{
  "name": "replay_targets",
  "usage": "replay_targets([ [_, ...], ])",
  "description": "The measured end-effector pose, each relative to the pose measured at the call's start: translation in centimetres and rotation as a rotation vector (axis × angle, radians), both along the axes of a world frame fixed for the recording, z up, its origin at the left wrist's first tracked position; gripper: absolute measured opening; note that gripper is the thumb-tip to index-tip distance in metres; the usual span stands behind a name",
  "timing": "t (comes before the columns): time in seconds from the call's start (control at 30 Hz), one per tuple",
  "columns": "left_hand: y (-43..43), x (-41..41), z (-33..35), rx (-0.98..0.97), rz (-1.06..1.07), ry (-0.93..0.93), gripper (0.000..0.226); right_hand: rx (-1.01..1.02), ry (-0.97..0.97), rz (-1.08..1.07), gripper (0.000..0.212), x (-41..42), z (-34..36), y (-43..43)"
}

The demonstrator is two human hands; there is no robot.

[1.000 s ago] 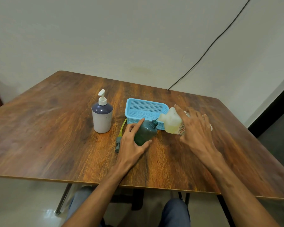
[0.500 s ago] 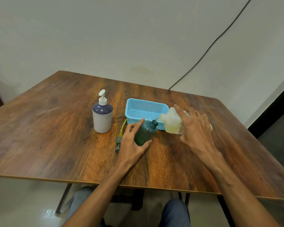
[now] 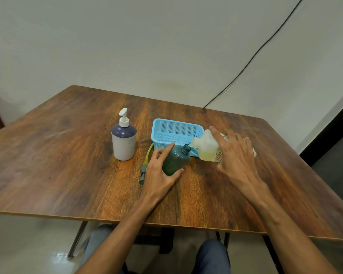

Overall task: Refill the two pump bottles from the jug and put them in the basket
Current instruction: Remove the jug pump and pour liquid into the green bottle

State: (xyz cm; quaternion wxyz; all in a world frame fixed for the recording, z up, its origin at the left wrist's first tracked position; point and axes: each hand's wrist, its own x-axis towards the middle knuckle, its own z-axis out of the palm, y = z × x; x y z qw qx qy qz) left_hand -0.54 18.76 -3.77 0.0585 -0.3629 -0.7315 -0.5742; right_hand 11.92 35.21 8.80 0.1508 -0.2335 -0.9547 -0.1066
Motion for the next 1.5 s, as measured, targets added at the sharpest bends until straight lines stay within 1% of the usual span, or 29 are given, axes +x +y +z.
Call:
replay_targets([
  [0.13,0.03,-0.04,0.04,-0.002,0.006,0.006,0.085,0.025,0.013,0.001,0.113,-0.10,-0.13,0.08],
  [0.77,0.14,-0.19,-0.24,-0.003,0.010,-0.002,0.086,0.011,-0.001,-0.002,0.114,-0.02,0.03,0.08],
  [1.07,0.15,-0.23,-0.28,0.001,0.002,-0.014,0.086,0.043,-0.001,0.005,0.116,-0.02,-0.05,0.15],
  [1.5,0.10,-0.24,-0.28,-0.010,0.011,-0.003,0.087,0.040,0.000,0.012,0.114,0.05,0.03,0.14],
])
